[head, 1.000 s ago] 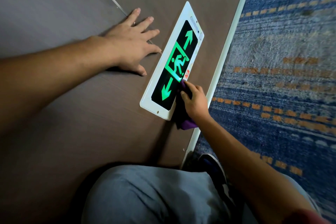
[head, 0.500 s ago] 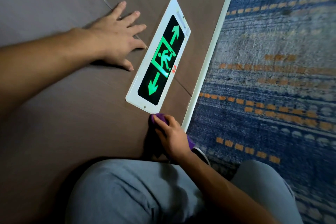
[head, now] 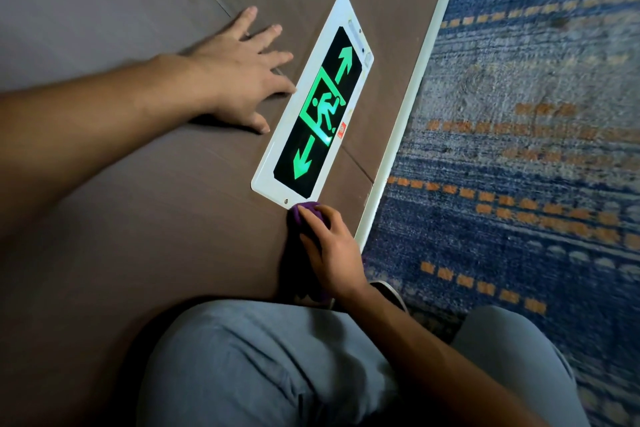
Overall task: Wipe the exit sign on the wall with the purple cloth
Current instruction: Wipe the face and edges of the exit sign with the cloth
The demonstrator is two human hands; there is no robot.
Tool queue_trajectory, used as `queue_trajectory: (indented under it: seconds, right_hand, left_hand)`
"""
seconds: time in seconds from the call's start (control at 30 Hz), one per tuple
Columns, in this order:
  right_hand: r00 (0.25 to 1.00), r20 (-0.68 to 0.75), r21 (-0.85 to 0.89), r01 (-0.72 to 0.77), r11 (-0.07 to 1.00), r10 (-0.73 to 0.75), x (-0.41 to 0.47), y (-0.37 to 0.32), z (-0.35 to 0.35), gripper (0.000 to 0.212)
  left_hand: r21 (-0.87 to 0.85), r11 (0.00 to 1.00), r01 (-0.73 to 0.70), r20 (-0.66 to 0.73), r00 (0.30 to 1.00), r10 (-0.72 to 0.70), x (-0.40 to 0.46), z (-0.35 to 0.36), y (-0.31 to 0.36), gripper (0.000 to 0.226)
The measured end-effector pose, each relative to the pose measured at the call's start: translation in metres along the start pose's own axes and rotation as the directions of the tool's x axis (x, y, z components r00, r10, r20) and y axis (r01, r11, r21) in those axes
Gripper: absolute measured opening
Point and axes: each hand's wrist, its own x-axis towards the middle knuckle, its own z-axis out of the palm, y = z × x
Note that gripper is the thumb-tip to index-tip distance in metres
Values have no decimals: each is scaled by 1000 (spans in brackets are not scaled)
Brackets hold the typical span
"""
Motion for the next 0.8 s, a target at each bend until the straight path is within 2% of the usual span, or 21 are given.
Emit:
queue_trajectory:
  seconds: [0.1,0.2,0.37,0.47,0.57,0.7,0.8]
  right_hand:
    - [999,30,-62,-29,998,31,-8,9,-2,46]
    - [996,43,-48,-77,996,79,-3,19,-16,46]
    - [974,-92,28,-206,978,208,51,30,-51,46]
    - [951,-130,79,-272,959,280,99,36,-76,44]
    - [918,-97,146,-368,918,384,151,47,-103,45]
    - [889,-110,230,-412,882,444,199,66,-137,45]
    - [889,-37,191,-442,876,456,223,76,-152,41]
  left_hand:
    - [-83,996,15,-2,1000,-15,1,-1,-3,84]
    - [-42,999,33,-32,999,-34,2,3,1,81]
    - [33,999,26,-42,999,-24,3,4,1,78]
    - [5,999,44,-32,999,-44,11,5,4,79]
    - [-36,997,62,-21,998,-63,29,-2,6,78]
    - [-27,996,85,-28,996,-86,52,-17,0,76]
    - [15,995,99,14,995,-99,62,-20,-5,78]
